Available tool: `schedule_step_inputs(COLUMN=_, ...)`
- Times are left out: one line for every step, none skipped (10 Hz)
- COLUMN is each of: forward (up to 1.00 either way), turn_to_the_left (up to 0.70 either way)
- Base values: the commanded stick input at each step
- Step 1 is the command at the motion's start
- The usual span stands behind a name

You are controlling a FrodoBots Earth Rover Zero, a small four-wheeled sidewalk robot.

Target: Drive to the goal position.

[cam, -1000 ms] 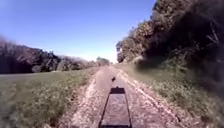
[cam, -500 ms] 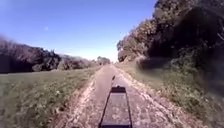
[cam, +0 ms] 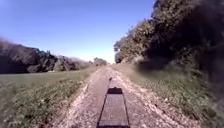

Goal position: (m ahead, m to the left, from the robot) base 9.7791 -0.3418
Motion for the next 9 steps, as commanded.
schedule_step_inputs(forward=0.85, turn_to_the_left=0.00)
schedule_step_inputs(forward=0.85, turn_to_the_left=0.00)
schedule_step_inputs(forward=0.85, turn_to_the_left=0.00)
schedule_step_inputs(forward=0.85, turn_to_the_left=0.00)
schedule_step_inputs(forward=0.85, turn_to_the_left=0.00)
schedule_step_inputs(forward=0.85, turn_to_the_left=0.00)
schedule_step_inputs(forward=0.85, turn_to_the_left=0.00)
schedule_step_inputs(forward=0.85, turn_to_the_left=0.00)
schedule_step_inputs(forward=0.85, turn_to_the_left=0.00)
